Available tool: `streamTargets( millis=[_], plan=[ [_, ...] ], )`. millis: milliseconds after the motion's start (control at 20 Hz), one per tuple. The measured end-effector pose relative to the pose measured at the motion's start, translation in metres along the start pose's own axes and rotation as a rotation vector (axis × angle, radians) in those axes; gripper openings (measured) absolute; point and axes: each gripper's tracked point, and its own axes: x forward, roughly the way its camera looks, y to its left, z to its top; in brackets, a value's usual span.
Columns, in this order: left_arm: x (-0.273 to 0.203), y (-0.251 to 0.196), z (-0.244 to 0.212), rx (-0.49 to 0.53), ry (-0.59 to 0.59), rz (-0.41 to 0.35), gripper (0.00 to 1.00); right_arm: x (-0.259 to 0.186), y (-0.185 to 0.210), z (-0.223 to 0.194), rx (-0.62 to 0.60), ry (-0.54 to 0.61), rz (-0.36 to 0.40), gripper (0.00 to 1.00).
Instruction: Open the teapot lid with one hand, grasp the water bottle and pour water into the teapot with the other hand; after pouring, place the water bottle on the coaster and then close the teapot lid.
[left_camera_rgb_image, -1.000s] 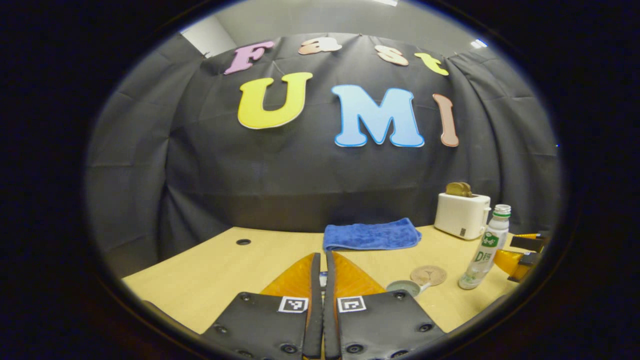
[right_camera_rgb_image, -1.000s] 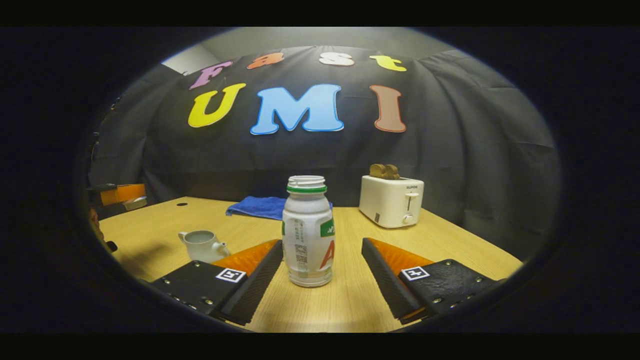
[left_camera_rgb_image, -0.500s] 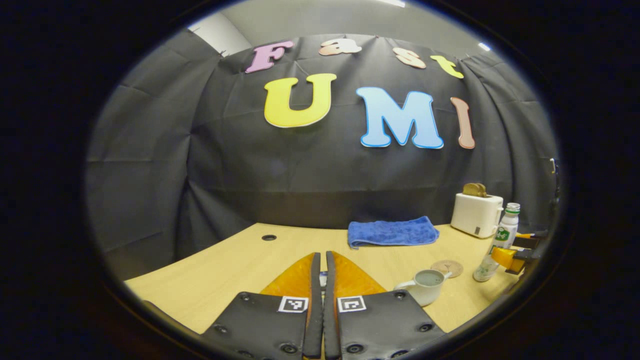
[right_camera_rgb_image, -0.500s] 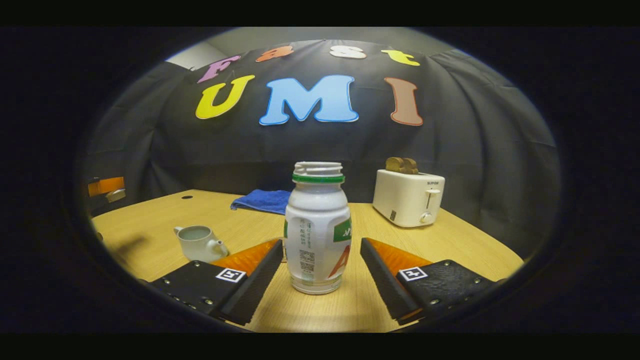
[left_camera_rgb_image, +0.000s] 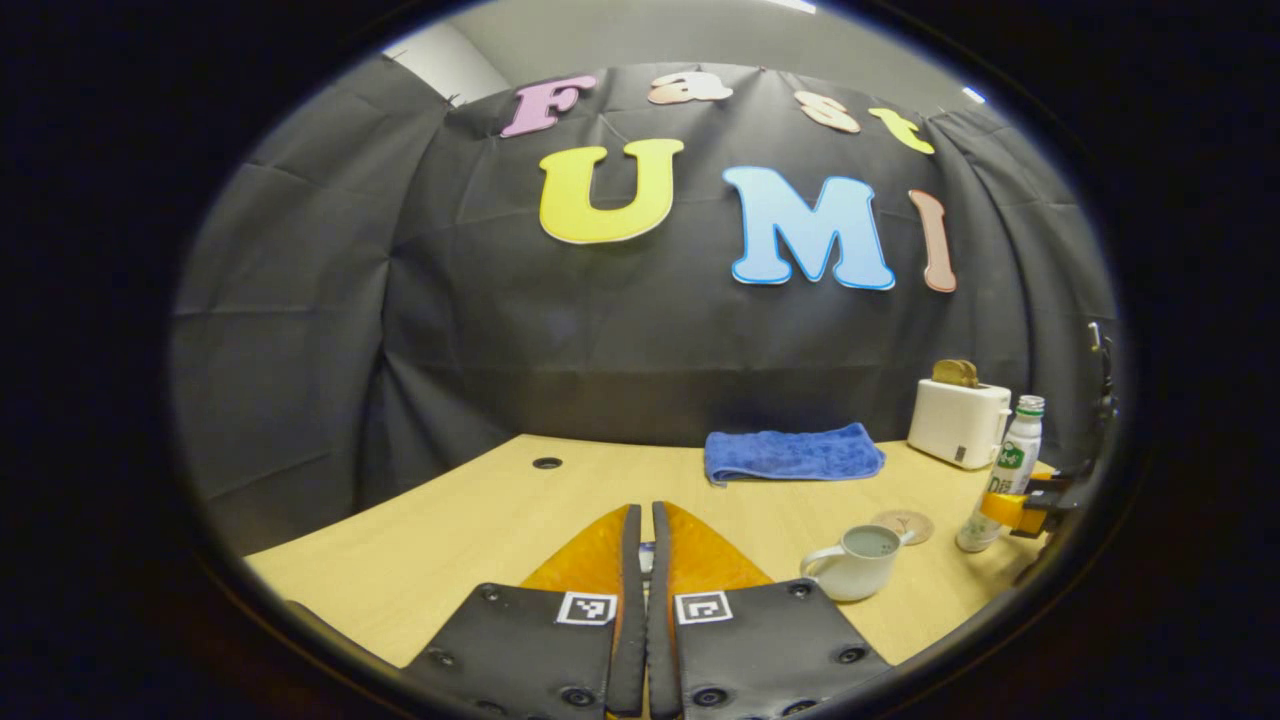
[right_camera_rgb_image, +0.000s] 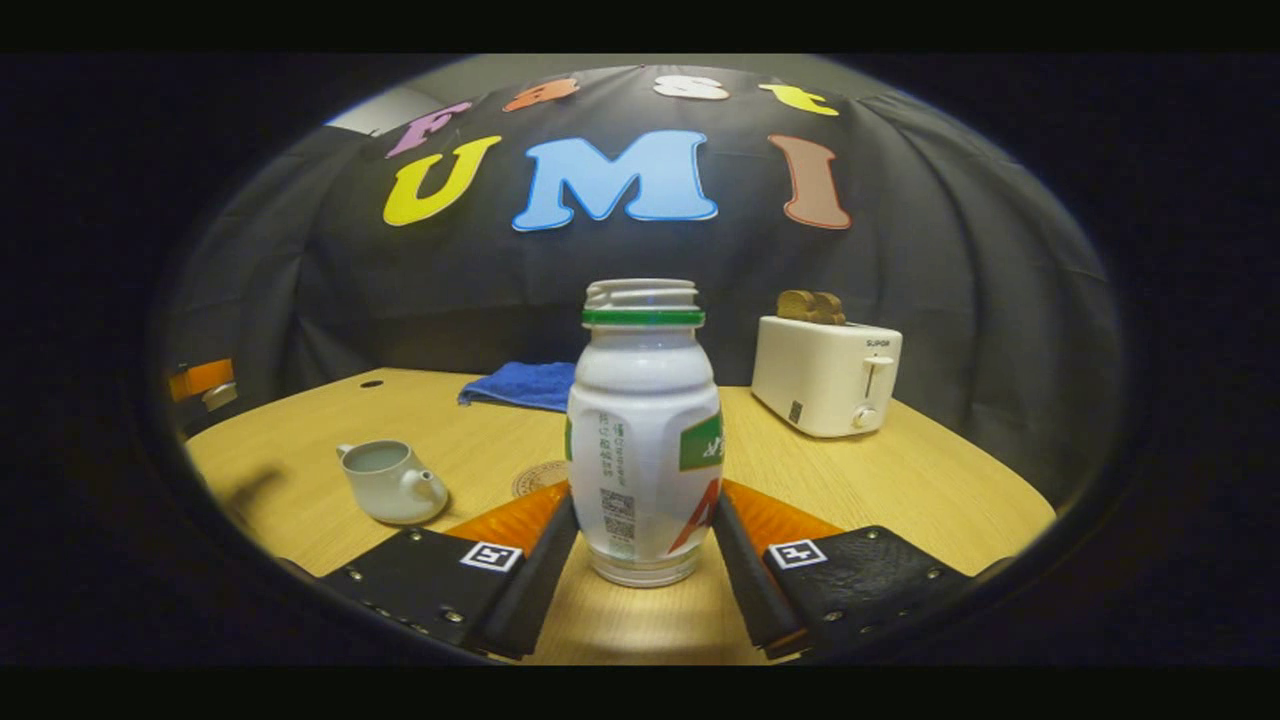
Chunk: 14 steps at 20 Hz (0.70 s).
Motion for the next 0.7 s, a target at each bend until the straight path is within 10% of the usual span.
streamTargets(
  millis=[350, 700],
  plan=[
    [-0.001, 0.005, -0.005, -0.021, 0.001, -0.008, 0.07, -0.004, -0.008, 0.011, -0.111, 0.015, -0.059, 0.73],
    [-0.002, 0.012, -0.013, -0.036, 0.016, -0.018, 0.07, 0.0, -0.011, 0.046, -0.489, -0.002, -0.184, 0.73]
  ],
)
